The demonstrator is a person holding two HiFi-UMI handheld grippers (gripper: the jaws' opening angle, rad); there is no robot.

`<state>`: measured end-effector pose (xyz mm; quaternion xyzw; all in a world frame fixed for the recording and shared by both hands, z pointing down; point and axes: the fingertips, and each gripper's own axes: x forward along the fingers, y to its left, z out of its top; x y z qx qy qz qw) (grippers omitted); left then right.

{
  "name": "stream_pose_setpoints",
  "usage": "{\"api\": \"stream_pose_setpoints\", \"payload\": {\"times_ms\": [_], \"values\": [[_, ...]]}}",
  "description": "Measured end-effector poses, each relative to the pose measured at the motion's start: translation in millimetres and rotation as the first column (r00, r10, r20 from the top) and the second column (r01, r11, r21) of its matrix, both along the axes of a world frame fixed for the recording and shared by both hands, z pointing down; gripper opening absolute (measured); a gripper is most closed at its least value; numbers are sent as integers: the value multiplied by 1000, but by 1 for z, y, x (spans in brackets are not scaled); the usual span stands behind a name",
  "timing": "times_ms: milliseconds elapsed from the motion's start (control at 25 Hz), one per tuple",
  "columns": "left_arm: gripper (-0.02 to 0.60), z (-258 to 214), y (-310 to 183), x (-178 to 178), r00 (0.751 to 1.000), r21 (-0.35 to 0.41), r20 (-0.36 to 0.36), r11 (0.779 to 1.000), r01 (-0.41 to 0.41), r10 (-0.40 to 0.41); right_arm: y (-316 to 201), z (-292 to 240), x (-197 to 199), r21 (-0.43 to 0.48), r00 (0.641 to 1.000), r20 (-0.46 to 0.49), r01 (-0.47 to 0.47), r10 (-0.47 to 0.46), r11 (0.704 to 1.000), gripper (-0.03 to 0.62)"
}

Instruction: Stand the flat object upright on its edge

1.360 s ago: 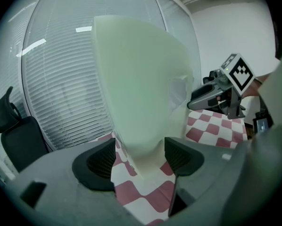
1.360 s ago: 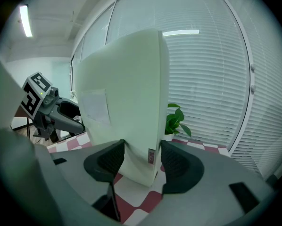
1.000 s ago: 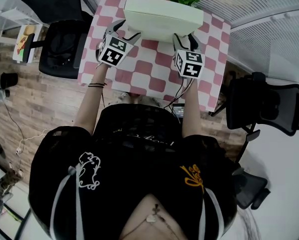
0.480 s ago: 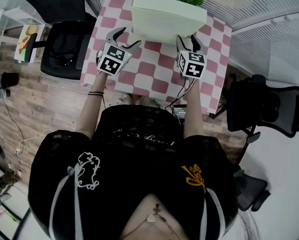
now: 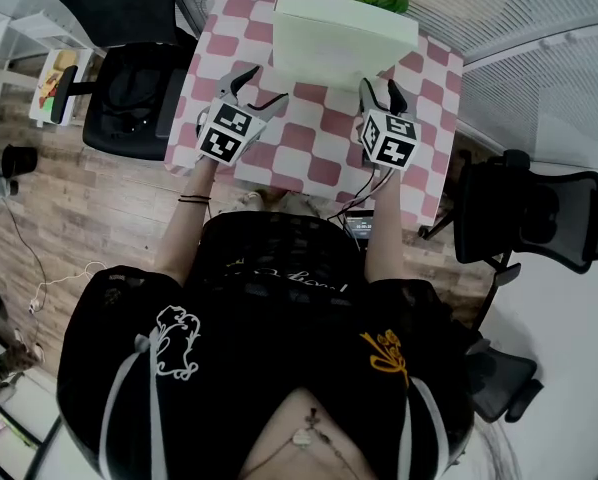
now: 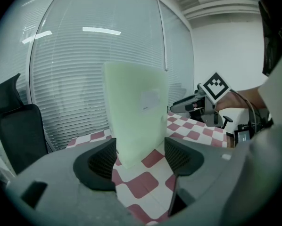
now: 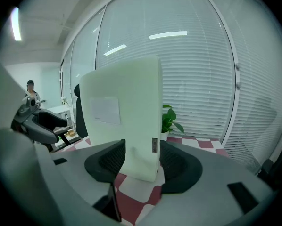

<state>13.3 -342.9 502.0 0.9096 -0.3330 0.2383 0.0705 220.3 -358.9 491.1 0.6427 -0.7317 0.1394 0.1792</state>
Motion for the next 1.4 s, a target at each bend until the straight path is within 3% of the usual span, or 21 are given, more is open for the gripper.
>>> {"api": "stream_pose_setpoints", "payload": {"times_ms": [200, 600, 880, 1400], "values": [[313, -12, 21, -2, 998, 16, -47, 999, -28, 29, 25, -17, -23, 55, 998, 70, 4, -8, 998, 185], [145, -28, 67, -28, 990, 47, -123, 997, -55, 61, 81, -45, -102, 131, 990, 109, 72, -86, 989, 75], [130, -38, 101, -46, 972, 10, -215, 995, -96, 96, 122, -45, -153, 126, 986, 131, 87, -104, 988, 53], [130, -32, 141, -58, 958, -26, -255, 990, -140, 129, 166, -38, -197, 84, 983, 112, 134, -143, 987, 41]]}}
